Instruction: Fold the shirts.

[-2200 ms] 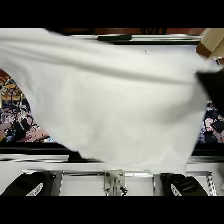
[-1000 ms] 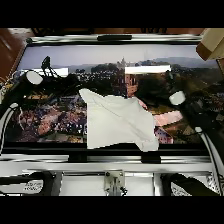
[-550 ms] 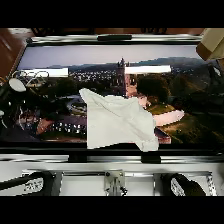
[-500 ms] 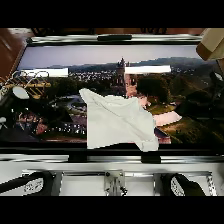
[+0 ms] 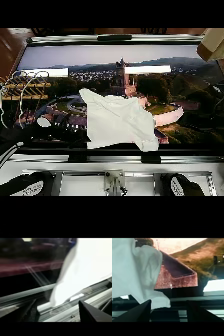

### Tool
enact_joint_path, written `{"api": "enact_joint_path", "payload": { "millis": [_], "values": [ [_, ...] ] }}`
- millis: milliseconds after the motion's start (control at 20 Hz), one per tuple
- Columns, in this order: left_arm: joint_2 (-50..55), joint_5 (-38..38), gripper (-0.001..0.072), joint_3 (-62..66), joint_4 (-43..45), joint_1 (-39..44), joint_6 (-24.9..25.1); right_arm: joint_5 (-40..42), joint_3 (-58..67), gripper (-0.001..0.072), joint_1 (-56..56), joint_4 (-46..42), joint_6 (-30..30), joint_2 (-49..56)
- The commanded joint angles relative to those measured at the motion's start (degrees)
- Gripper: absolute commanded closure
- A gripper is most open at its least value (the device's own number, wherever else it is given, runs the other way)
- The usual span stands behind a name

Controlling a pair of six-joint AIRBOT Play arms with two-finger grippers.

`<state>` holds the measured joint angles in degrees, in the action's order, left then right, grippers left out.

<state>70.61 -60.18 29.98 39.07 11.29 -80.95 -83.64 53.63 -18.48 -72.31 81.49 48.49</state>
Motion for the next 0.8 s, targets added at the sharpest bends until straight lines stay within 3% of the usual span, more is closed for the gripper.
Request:
{"api": "enact_joint_path", "payload": {
  "millis": [0,50,100,200,250,500,750],
  "values": [
    [0.79,8.94,0.0109,-1.55,-5.27,5.81,0.74,-0.17,-0.37,0.0171,-0.15,0.63,0.39,-0.09],
    [1.46,10.16,0.0147,-1.33,-6.05,6.36,0.74,-0.11,-0.44,0.0171,-0.15,0.66,0.42,-0.09],
    [2.19,10.71,0.0257,-0.94,-6.60,6.34,0.74,-0.33,-0.90,0.0171,-0.11,0.85,0.66,-0.09],
    [2.58,10.73,0.0629,0.17,-6.62,5.68,0.79,-0.28,-3.93,0.0171,1.33,1.09,0.76,-0.09],
    [2.51,10.69,0.0673,0.85,-6.58,5.38,0.83,0.26,-6.56,0.0171,2.91,1.11,0.52,-0.09],
    [2.40,10.21,0.0674,4.48,-6.54,5.16,2.08,12.28,-19.80,0.0168,14.34,-1.97,-0.35,-0.07],
    [1.90,7.67,0.0675,4.98,-6.56,5.20,2.05,18.64,-21.44,0.0168,16.39,-8.48,-0.92,5.90]
  ]
}}
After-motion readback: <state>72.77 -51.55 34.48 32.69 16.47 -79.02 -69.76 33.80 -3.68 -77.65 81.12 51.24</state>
